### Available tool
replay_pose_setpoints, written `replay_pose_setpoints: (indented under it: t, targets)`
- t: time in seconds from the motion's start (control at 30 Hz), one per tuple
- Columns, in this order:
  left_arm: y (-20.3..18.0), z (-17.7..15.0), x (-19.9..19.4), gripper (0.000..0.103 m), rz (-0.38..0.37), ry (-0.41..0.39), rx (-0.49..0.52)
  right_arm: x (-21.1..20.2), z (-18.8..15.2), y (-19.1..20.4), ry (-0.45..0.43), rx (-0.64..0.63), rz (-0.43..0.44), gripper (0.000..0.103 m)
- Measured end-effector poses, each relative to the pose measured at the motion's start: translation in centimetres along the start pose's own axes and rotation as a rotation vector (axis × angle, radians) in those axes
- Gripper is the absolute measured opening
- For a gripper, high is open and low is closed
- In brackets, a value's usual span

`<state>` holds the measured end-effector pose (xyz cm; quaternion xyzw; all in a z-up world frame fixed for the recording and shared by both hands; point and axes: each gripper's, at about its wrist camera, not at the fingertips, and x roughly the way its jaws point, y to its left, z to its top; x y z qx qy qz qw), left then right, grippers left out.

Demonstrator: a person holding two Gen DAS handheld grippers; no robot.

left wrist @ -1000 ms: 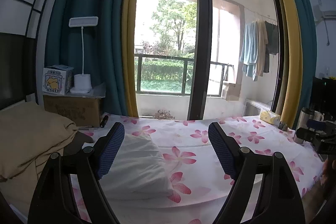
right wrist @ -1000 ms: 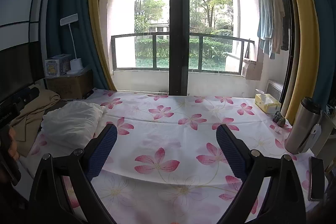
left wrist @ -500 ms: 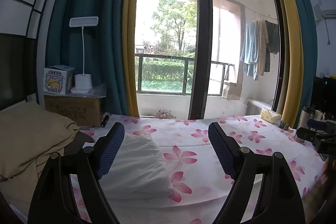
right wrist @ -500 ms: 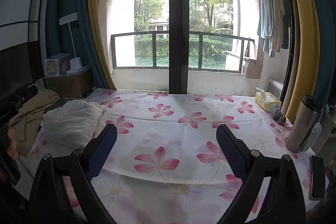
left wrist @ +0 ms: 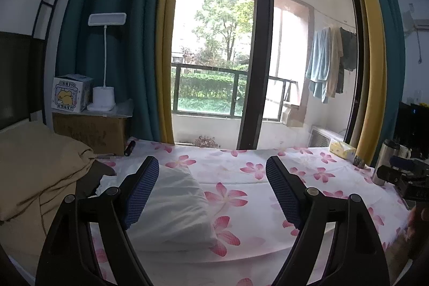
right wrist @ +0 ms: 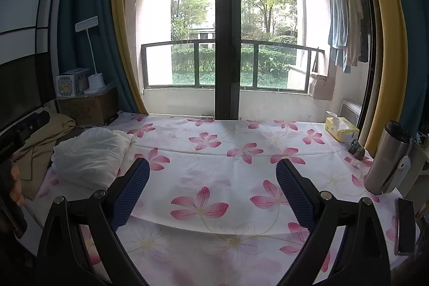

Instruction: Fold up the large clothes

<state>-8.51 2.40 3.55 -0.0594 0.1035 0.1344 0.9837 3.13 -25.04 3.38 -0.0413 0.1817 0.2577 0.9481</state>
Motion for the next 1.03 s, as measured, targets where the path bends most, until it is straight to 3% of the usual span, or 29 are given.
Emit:
replay_pose_setpoints:
  t: [1.03]
  targets:
    - [-0.64, -0.77, 0.83, 0.085, -0.042, 0.028, 0.036, 0.6, -0.32, -0.22, 0.012, 0.007, 0.0, 0.095]
